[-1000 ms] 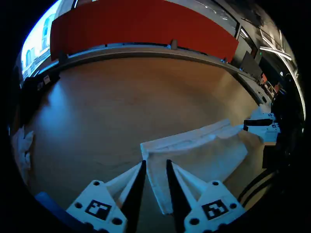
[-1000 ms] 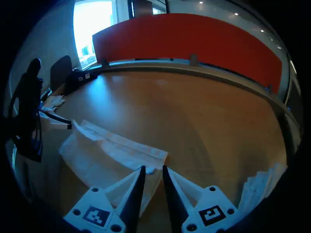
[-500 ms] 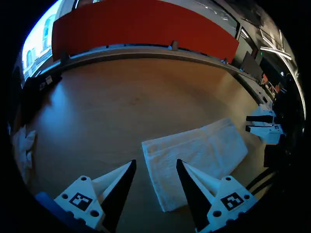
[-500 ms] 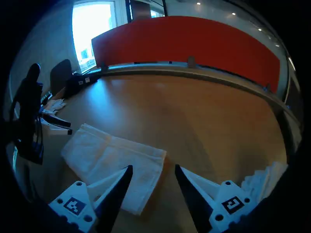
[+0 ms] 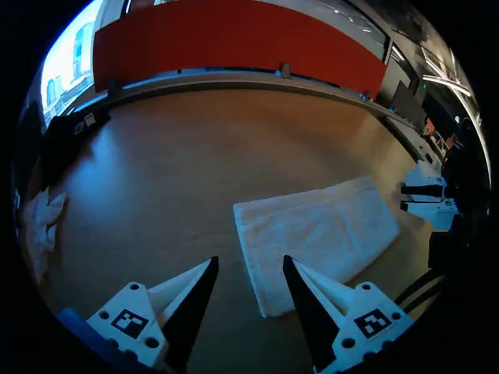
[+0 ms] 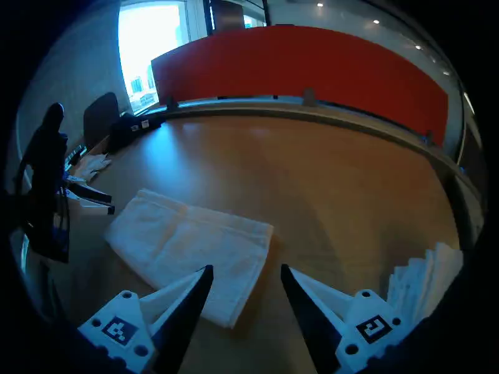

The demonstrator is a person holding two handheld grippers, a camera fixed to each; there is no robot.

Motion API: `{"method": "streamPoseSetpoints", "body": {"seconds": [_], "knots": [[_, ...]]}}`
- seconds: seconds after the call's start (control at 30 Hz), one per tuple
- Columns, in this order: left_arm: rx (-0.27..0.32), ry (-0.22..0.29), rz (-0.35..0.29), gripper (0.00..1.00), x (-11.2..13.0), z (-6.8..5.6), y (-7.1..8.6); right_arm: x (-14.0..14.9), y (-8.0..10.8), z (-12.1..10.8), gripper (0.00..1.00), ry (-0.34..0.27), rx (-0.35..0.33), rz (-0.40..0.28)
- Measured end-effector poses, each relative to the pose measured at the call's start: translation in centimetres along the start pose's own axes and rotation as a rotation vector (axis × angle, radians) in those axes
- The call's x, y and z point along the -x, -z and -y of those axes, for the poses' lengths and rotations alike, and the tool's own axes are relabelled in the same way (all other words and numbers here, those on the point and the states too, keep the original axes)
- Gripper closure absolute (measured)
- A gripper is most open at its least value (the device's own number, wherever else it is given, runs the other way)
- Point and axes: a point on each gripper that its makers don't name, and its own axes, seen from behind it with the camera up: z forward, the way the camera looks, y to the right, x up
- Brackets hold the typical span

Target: Fold towel

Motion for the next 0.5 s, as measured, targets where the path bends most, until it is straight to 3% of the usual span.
{"method": "streamPoseSetpoints", "body": {"seconds": [0.27, 0.5], "knots": [[-0.017, 0.004, 0.002, 0.24, 1.2, 0.2, 0.9, 1.4, 0.8, 0.4, 0.16, 0.004, -0.015, 0.013], [-0.05, 0.021, -0.004, 0.24, 2.1, 0.9, 1.8, 2.2, 0.9, 0.9, 0.16, 0.045, -0.048, 0.033]]}}
